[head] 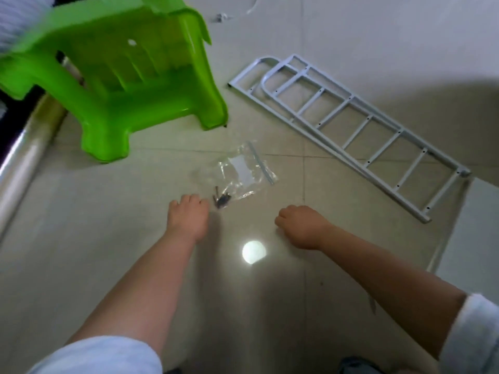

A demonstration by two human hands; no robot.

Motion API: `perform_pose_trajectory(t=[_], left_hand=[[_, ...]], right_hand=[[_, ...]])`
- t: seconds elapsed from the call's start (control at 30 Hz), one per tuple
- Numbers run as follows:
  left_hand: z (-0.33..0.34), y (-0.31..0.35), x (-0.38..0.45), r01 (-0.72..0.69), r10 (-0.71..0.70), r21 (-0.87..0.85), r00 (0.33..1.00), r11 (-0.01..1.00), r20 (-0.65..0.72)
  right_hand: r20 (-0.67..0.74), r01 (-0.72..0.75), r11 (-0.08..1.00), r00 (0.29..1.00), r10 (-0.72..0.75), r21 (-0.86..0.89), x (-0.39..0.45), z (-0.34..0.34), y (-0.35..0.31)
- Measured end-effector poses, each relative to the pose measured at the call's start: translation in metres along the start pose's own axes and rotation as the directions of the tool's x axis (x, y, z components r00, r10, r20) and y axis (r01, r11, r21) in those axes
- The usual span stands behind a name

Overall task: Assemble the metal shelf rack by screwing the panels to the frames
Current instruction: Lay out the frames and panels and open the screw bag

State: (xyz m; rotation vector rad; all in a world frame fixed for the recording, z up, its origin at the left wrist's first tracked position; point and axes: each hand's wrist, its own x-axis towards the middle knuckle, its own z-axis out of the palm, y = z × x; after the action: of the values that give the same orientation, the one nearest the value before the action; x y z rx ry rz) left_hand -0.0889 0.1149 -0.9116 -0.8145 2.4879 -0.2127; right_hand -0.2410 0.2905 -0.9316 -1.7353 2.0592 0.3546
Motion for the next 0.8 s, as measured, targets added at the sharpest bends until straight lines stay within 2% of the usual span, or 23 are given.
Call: perform_pose_trajectory(t=[0.07,0.17,0.23,0.33,0.43,0.5,0.57,0.6,0.63,0.73,0.8], left_hand=[[0.012,-0.021,-0.007,0.053,-0.052,-0.016,0.996,0.998,0.073],[0.032,-0.039,-0.012,0.045,-0.036,-0.055,0.988,0.997,0.152],[0.040,-0.042,-0.014,0.004,0.013,-0.088,0.981,0.996,0.194],[0.040,-0.030,-0.015,-0.118,0.138,-0.110,0.971,0.987,0.196],[0.025,0.002,-0.011,-0.239,0.259,-0.151,0.958,0.959,0.127],[0.016,0.027,-0.007,-0.319,0.335,-0.162,0.939,0.934,0.079],[0.011,0.050,-0.005,-0.373,0.387,-0.168,0.921,0.912,0.056],[0.010,0.058,-0.005,-0.387,0.400,-0.169,0.915,0.906,0.054],[0.009,0.065,-0.005,-0.393,0.407,-0.170,0.912,0.904,0.055],[0.008,0.079,-0.007,-0.395,0.409,-0.154,0.910,0.906,0.071],[0.009,0.085,-0.008,-0.391,0.407,-0.152,0.909,0.908,0.094]], right_hand=[[0.064,-0.021,1.000,0.998,0.020,0.005,0.016,-0.008,-0.010],[0.157,-0.181,0.983,0.972,0.173,0.040,0.029,-0.012,-0.015],[0.206,-0.339,0.940,0.924,0.323,0.049,0.026,-0.010,-0.017],[0.310,-0.499,0.865,0.832,0.460,0.055,0.004,0.007,-0.016],[0.325,-0.699,0.696,0.704,0.631,0.162,-0.027,0.031,-0.008],[0.337,-0.827,0.521,0.562,0.756,0.212,-0.051,0.046,0.002],[0.419,-0.909,0.332,0.412,0.809,0.251,-0.075,0.061,0.014],[0.458,-0.927,0.255,0.360,0.813,0.276,-0.084,0.068,0.018],[0.483,-0.929,0.212,0.342,0.806,0.304,-0.092,0.076,0.020],[0.463,-0.885,0.247,0.423,0.779,0.394,-0.102,0.101,0.016],[0.399,-0.856,0.278,0.461,0.793,0.435,-0.101,0.111,0.010]])
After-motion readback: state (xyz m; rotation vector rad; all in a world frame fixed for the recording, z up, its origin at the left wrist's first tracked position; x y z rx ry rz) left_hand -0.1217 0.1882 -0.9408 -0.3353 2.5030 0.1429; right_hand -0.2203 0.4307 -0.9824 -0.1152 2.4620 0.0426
